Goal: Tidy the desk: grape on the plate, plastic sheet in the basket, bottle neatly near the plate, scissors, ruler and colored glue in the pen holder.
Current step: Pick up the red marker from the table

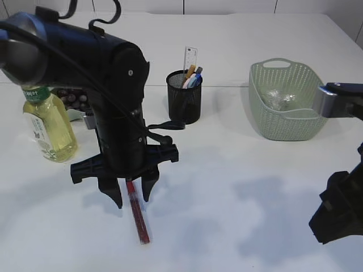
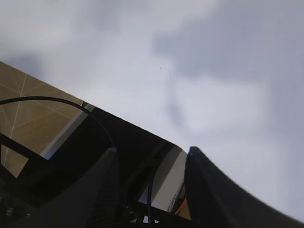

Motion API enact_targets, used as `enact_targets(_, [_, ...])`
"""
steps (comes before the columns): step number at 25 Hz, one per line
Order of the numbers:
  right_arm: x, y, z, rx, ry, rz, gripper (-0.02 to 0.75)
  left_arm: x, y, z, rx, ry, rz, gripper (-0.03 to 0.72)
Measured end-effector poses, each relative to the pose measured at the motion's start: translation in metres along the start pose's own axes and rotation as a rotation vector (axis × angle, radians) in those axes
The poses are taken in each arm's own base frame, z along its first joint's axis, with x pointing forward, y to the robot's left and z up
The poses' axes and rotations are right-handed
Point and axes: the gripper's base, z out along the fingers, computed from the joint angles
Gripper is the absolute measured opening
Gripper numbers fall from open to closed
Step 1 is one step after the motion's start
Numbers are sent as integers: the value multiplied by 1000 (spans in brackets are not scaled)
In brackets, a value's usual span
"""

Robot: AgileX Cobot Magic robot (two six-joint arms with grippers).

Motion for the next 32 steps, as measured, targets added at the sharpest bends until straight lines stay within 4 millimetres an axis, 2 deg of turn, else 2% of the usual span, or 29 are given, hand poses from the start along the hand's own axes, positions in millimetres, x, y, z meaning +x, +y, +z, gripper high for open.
enact_targets(10, [0,0,0,0,2,-6,364,-1,-6,27,-30,26,-5,330])
enact_targets(20, [0,0,0,-3,2,-4,364,-17,-3,29,16,-3,-47,314])
enact_targets(27, [0,0,0,-5,4,-4,364,-17,-4,39,14,21,-58,311])
enact_targets(32, [0,1,0,-10,4,-2,364,-18,-5,43,15,23,-57,279])
